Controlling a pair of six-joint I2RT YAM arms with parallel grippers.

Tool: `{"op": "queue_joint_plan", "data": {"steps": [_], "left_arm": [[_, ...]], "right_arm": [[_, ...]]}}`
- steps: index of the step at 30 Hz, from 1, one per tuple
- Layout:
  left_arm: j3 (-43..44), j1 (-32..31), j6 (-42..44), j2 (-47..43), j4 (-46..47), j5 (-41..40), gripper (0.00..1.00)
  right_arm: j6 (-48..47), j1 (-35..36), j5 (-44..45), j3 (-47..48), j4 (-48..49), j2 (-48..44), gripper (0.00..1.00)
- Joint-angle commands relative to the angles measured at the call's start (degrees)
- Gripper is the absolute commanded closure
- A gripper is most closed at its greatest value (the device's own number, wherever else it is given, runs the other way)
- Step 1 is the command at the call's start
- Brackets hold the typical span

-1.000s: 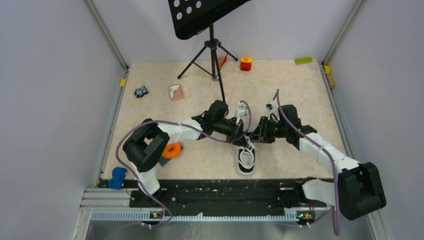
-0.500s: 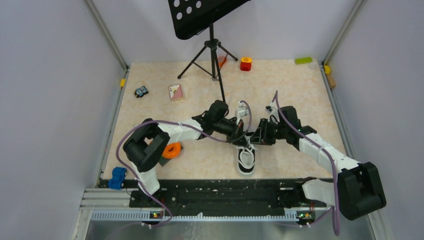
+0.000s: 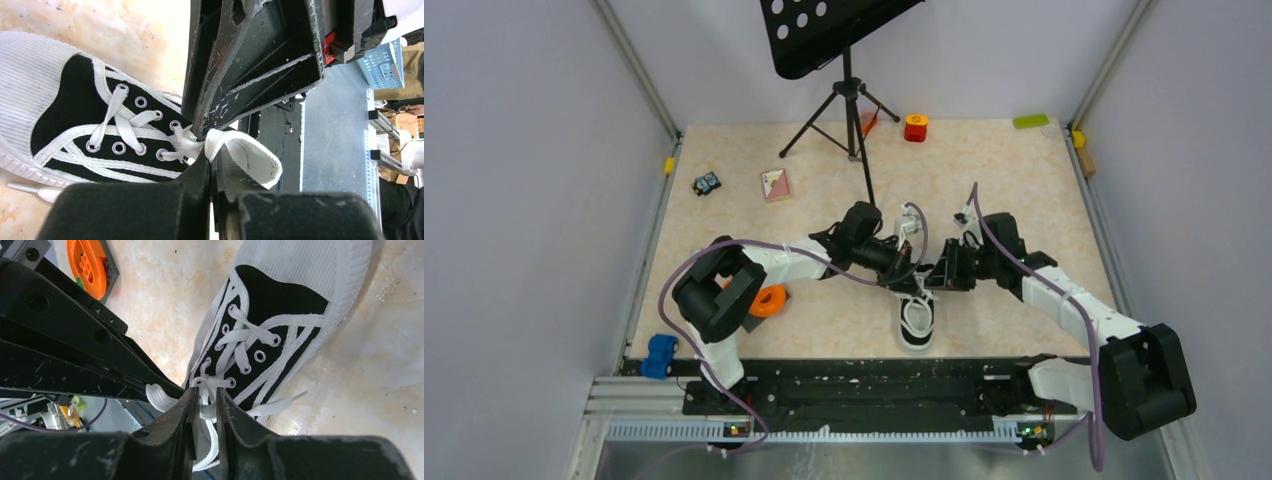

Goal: Tie the shoes
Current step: Cross the shoelace with the shoelace.

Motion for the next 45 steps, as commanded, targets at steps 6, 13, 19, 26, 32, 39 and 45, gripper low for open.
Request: {"op": "queue_joint_plan", "data": {"steps": [6, 13, 19, 26, 32, 39, 45], "left_arm": [[2.11, -0.19, 0.91, 0.91, 1.18, -0.38, 1.00], [2.22, -0.17, 0.76, 0.98, 1.05, -0.32, 1.00], [1.89, -0.16, 0.85, 0.80, 0.78, -0.40, 1.00], [1.54, -0.16, 0.76, 0.67, 1.00, -0.41, 1.00], [1.22, -0.17, 0.59, 0.68, 1.22, -0.08, 1.00], [0.72, -0.17, 0.59, 0.49, 1.62, -0.02, 1.00], [1.08, -0.22, 0.25, 0.76, 1.88, 0.06, 1.00]], "right_arm": [[-2.39, -0.44, -0.67, 0.21, -1.31, 0.69, 0.88], [-1.23, -0.48, 2.14, 0.73, -1.10, -1.18, 1.00], [-0.03, -0.48, 5.08, 0.87, -0.85, -3.36, 1.00], [0.56, -0.55, 5.73, 0.10, -0.51, -4.13, 1.00], [2.32, -0.50, 6.54, -0.75, 1.40, -4.00, 1.00], [4.23, -0.52, 2.98, -2.26, 4.67, -2.47, 0.90], [1.37, -0.55, 1.06, -0.60, 2.88, -1.41, 0.73]]}}
